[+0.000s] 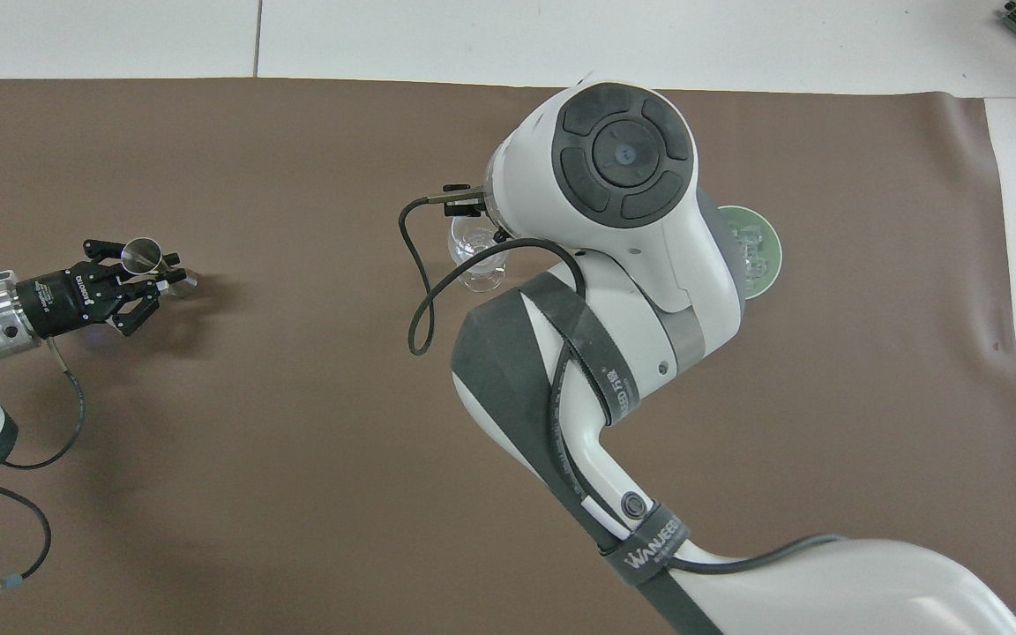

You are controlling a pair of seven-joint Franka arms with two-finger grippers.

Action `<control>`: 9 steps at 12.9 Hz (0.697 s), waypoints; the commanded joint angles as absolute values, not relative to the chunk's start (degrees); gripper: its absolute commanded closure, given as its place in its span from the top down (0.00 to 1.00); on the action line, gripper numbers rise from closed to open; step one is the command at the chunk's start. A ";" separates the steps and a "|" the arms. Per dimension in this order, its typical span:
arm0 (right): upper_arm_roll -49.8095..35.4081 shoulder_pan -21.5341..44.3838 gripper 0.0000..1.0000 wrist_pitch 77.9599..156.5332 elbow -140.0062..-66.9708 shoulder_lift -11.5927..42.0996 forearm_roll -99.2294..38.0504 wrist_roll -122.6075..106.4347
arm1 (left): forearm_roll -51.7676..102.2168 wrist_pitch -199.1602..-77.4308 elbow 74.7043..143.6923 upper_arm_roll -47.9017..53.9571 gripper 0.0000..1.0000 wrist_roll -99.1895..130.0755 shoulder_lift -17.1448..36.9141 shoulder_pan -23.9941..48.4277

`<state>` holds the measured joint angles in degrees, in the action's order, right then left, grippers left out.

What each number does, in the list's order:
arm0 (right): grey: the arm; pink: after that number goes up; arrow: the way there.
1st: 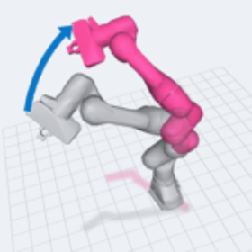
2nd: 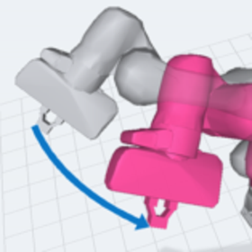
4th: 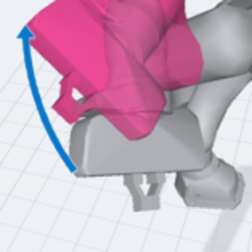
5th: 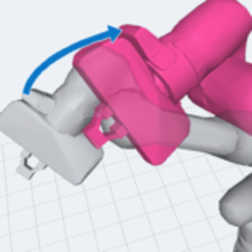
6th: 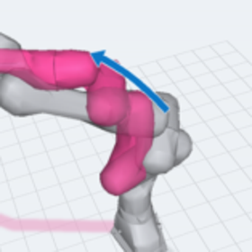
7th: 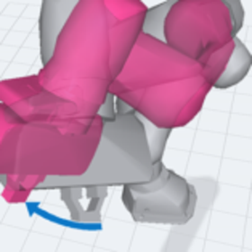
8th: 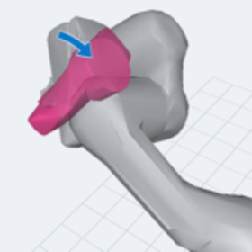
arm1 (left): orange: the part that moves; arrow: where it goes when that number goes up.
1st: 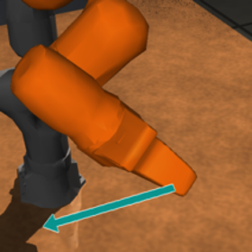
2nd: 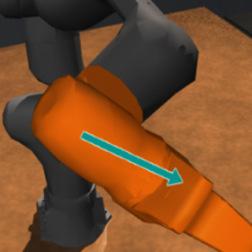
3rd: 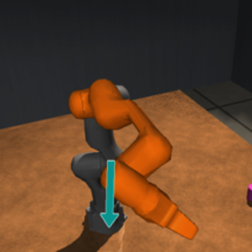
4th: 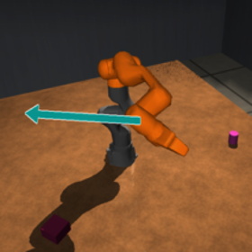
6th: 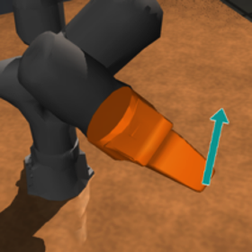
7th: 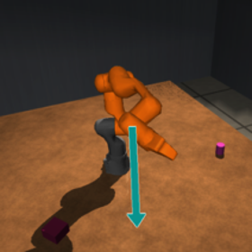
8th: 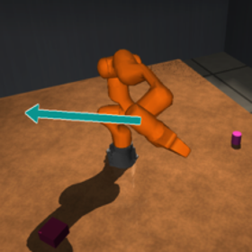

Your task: Pour wine and add ice with both arms

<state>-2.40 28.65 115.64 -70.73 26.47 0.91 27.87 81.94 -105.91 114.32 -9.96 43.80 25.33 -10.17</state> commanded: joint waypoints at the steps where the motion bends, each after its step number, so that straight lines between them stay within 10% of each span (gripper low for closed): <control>1: -3.25 28.12 0.00 118.99 -71.89 26.45 -0.96 26.80 | 84.55 -107.93 114.17 -9.67 0.00 42.72 26.01 -9.76; 9: -3.25 28.92 0.00 123.92 -77.61 26.45 -1.14 29.00 | 85.60 -109.25 113.99 -9.49 0.00 42.71 26.37 -9.40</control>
